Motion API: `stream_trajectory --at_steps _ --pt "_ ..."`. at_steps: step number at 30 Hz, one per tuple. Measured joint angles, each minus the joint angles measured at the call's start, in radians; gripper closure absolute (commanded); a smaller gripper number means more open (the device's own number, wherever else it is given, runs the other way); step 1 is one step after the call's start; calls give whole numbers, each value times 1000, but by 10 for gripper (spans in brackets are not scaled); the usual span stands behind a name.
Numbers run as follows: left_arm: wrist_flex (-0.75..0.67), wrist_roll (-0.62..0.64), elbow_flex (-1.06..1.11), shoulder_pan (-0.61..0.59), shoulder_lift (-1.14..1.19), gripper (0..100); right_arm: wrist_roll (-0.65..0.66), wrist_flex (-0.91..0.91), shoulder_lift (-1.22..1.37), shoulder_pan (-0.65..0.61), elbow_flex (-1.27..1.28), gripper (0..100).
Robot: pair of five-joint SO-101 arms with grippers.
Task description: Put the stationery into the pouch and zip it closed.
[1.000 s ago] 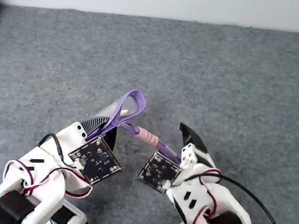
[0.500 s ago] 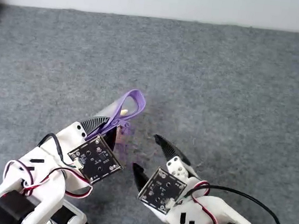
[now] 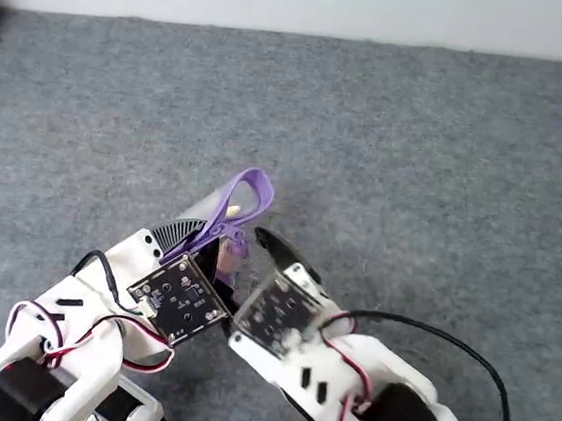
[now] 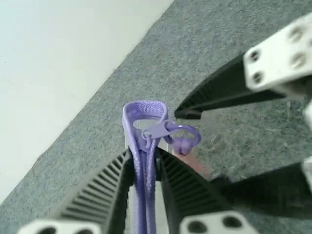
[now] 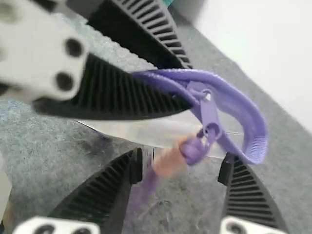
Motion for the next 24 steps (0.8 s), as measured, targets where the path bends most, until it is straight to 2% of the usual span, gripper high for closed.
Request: stream_trajectory --at_steps 5,8,15,24 --pt "0 0 0 0 0 988 -8 -63 72 2 0 929" --pt "0 0 0 0 0 988 -9 -68 75 2 0 987" --pt "0 0 0 0 0 988 -6 -68 78 83 0 991" --pt "0 0 0 2 2 988 112 -71 14 261 -2 991"
